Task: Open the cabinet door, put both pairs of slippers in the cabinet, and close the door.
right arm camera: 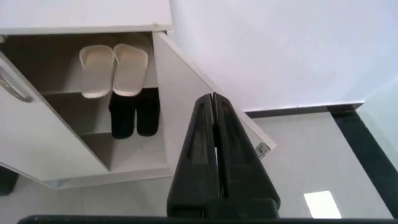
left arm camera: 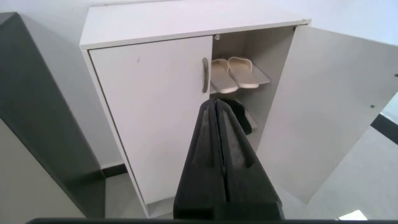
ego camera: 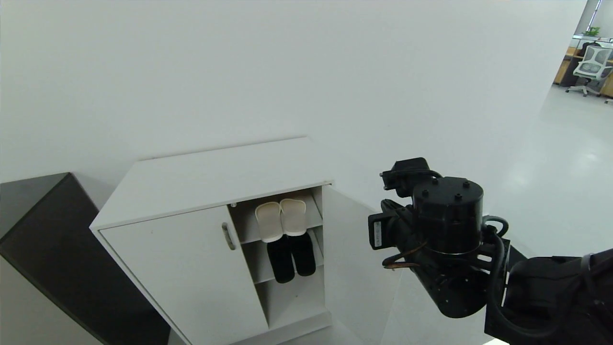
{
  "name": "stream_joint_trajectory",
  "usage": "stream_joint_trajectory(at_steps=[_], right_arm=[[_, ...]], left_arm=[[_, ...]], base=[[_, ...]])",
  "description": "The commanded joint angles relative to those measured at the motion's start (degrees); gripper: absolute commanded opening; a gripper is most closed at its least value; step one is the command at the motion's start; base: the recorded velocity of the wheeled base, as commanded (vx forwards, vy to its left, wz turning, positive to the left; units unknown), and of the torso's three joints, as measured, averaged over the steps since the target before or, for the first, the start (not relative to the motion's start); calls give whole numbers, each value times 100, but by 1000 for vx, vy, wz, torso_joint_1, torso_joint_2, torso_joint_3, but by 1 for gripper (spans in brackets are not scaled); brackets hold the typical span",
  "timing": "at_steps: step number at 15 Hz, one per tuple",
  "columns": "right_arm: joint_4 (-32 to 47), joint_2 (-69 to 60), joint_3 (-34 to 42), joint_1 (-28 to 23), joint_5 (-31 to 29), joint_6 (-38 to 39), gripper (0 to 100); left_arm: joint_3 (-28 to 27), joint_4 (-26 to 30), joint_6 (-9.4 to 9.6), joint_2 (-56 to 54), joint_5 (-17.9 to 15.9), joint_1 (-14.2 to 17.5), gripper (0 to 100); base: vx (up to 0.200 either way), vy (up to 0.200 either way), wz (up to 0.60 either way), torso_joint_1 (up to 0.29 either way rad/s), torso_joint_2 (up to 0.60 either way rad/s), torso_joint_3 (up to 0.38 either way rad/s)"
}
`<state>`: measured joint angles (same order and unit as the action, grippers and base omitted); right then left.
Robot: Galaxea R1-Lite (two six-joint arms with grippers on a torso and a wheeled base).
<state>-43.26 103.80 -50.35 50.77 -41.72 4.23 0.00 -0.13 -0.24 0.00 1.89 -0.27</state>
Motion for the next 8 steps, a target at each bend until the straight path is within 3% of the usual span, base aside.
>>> stream_joint_trajectory(at_steps=[1, 4, 7, 8], right_arm=[[46, 44, -142, -314, 208, 8, 0], [301, 202, -581, -823, 410, 87, 0], [1066, 474, -1373, -1281, 823, 438, 0], [1408, 553, -1627, -1386, 1008, 553, 0]], left_arm=[[0, -4, -2, 0, 4, 9, 0], [0, -4, -2, 0, -4, 9, 0], [0, -4, -2, 0, -4, 9, 0], [0, -4, -2, 9, -4, 9, 0]], base=[[0, 0, 0, 0, 0, 0], [0, 0, 0, 0, 0, 0], [0, 0, 0, 0, 0, 0], [-200, 0, 0, 2, -2, 2]])
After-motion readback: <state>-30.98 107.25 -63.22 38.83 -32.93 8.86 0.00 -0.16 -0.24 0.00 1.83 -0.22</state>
